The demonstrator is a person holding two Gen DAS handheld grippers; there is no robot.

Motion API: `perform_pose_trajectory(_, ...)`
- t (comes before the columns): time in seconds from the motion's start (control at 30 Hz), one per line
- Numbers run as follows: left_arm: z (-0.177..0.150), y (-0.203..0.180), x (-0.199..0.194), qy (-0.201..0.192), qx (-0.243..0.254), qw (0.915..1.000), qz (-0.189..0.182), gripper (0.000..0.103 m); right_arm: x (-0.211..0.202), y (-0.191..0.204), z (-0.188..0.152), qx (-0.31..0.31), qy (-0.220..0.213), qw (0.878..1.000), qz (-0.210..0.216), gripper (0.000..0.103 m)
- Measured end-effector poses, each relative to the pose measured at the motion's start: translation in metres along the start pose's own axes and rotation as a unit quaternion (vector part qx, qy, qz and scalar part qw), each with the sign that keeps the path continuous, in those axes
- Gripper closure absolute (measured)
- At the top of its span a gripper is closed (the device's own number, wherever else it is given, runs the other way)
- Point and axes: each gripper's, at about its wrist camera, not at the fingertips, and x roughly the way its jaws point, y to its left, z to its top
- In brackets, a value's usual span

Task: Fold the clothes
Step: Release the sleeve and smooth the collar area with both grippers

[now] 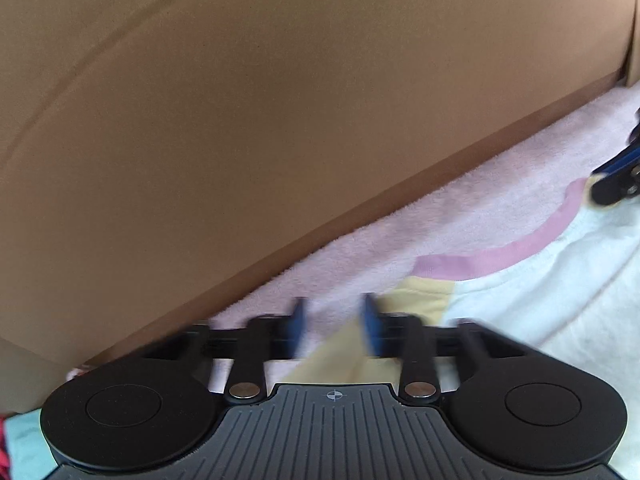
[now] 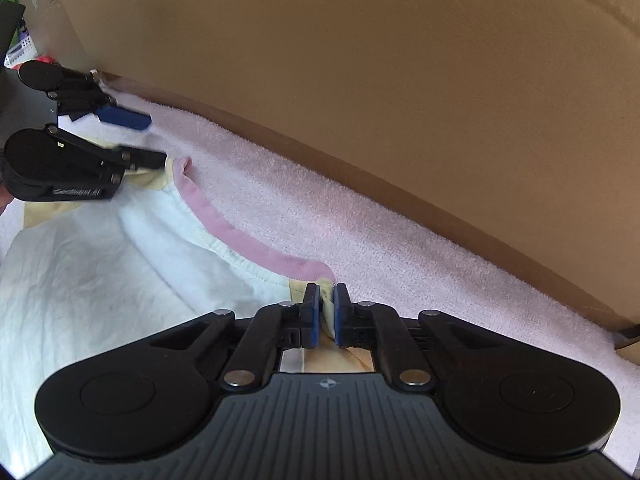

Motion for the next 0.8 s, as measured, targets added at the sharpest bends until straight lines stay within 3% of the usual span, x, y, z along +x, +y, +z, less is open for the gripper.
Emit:
perform_pose_trajectory(0.17, -0.009, 0.007, -0.002, -0.039, -0.036, 0.9976, 0.045, 0.103, -0.01, 0.012, -0.001, -0.034, -0.063, 0.995, -0.068, 0.096)
perform_pose_trajectory(0.37, -0.017, 0.031, -0.016, -0.053, -0.093, 0.993, 0.051, 0.103, -0.013, 0.025, -0.001, -0.077, -0.125, 0.976, -0.158, 0.094)
perform_pose_trajectory(0.4, -0.019, 0.034, -0.019, -0.052, -0.099, 0.9925, 0.05, 0.102, -0.003, 0.024, 0.001, -0.071, -0.106, 0.978, -0.162, 0.082)
perform_pose_trajectory(0.43, -0.022, 0.038, -0.023, -0.052, -0.106, 0.9918, 0.049, 0.094, 0.008, 0.023, 0.003, -0.064, -0.087, 0.98, -0.166, 0.053)
perform_pose_trajectory(0.47, -0.024, 0.041, -0.026, -0.052, -0.112, 0.9912, 0.048, 0.085, 0.018, 0.021, 0.004, -0.056, -0.06, 0.981, -0.176, 0.041)
perform_pose_trajectory(0.5, -0.027, 0.045, -0.03, -0.052, -0.119, 0.9905, 0.047, 0.077, 0.019, 0.02, 0.003, -0.048, -0.069, 0.979, -0.185, 0.038)
perform_pose_trajectory(0.57, -0.032, 0.052, -0.036, -0.051, -0.132, 0.989, 0.045, 0.074, 0.008, 0.018, 0.004, -0.031, -0.077, 0.982, -0.17, 0.04)
perform_pose_trajectory(0.63, -0.037, 0.06, -0.043, -0.05, -0.145, 0.9873, 0.042, 0.072, -0.016, 0.017, 0.006, 0.005, -0.115, 0.98, -0.162, 0.043)
perform_pose_trajectory(0.7, -0.042, 0.067, -0.05, -0.05, -0.157, 0.9854, 0.04, 0.067, -0.039, 0.02, 0.01, 0.04, -0.145, 0.983, -0.106, 0.048)
perform_pose_trajectory(0.8, -0.057, 0.073, -0.064, -0.05, -0.192, 0.9802, -0.001, 0.036, -0.051, 0.029, 0.021, 0.085, -0.15, 0.985, 0.01, 0.048)
